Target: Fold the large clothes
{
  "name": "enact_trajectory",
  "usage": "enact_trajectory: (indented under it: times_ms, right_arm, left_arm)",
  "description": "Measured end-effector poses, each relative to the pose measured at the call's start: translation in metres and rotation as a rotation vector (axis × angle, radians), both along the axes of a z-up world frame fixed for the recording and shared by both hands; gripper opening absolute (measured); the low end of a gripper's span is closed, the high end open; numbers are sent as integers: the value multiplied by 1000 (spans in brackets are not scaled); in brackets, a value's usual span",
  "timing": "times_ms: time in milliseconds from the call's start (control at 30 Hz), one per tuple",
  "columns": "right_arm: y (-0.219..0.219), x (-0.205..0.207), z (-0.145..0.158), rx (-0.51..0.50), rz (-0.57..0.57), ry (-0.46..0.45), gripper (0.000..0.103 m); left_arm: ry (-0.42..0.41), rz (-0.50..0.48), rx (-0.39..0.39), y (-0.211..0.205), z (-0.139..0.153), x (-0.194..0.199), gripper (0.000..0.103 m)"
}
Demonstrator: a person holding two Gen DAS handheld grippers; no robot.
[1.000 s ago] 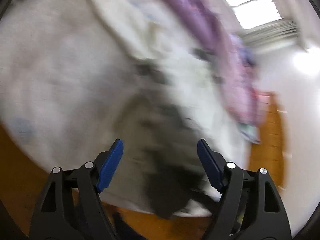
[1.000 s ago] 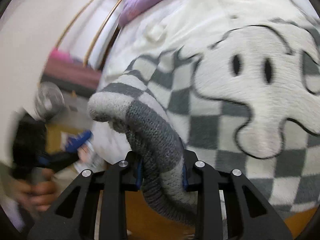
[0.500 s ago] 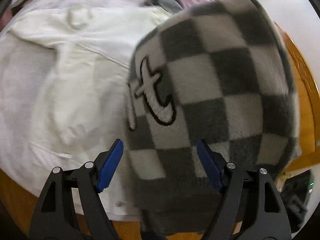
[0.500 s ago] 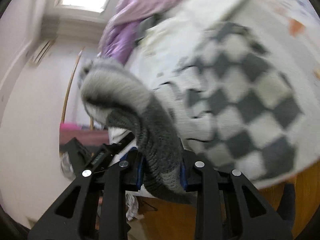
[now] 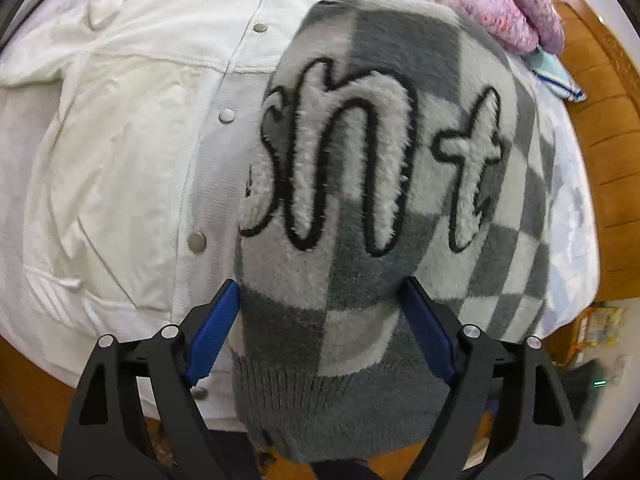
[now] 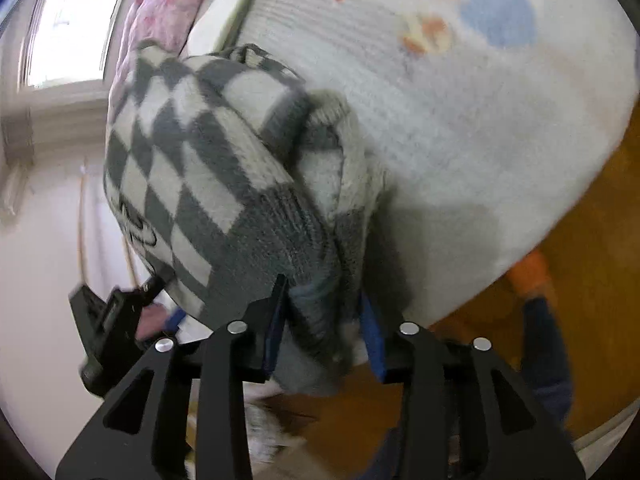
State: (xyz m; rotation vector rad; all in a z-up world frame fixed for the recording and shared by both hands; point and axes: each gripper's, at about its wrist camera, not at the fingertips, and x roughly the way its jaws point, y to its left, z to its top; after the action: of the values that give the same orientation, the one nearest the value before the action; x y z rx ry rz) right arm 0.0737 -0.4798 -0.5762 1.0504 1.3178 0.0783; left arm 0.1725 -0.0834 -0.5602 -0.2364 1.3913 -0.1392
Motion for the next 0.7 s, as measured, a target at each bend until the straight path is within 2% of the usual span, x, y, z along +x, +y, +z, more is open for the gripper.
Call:
enact_trajectory:
  times_ms: [67, 133, 167, 200, 300, 367, 400, 467, 567, 633, 700]
  right_arm:
    - [-15, 9, 20, -79, 32, -4, 40]
    - [-28, 21, 41, -163, 87, -55, 40]
    - [-28, 29, 49, -193, 118, -89, 37]
    - [-26, 43, 58, -237, 170, -124, 29]
    - [-13, 79, 80, -265, 253, -242, 12]
    - [13, 121, 93, -294, 320, -317, 7]
    - [29, 142, 96, -274, 355, -342, 7]
    - [62, 192, 90, -288, 399, -348, 7]
    - [101, 231, 77, -341, 472, -342, 7]
    - [115, 246, 57, -413, 526, -292, 6]
    - [115, 261, 28, -441, 534, -220, 3]
  left_arm:
    - [11, 19, 5, 3, 0, 3, 83]
    - [16, 33, -8, 6, 10, 4, 83]
    - [-6, 41, -15, 5, 19, 6, 83]
    - [-30, 43, -24, 4, 31, 11, 82]
    - [-87, 19, -81, 7, 61, 19, 83]
    - [-112, -4, -106, 4, 72, 34, 83]
    - [-130, -18, -107, 0, 75, 44, 82]
    - [-136, -34, -92, -9, 79, 63, 80]
    - [-143, -72, -92, -23, 76, 87, 80]
    - [-112, -89, -50, -35, 65, 101, 80]
    - [-57, -100, 7, -43, 45, 120, 80]
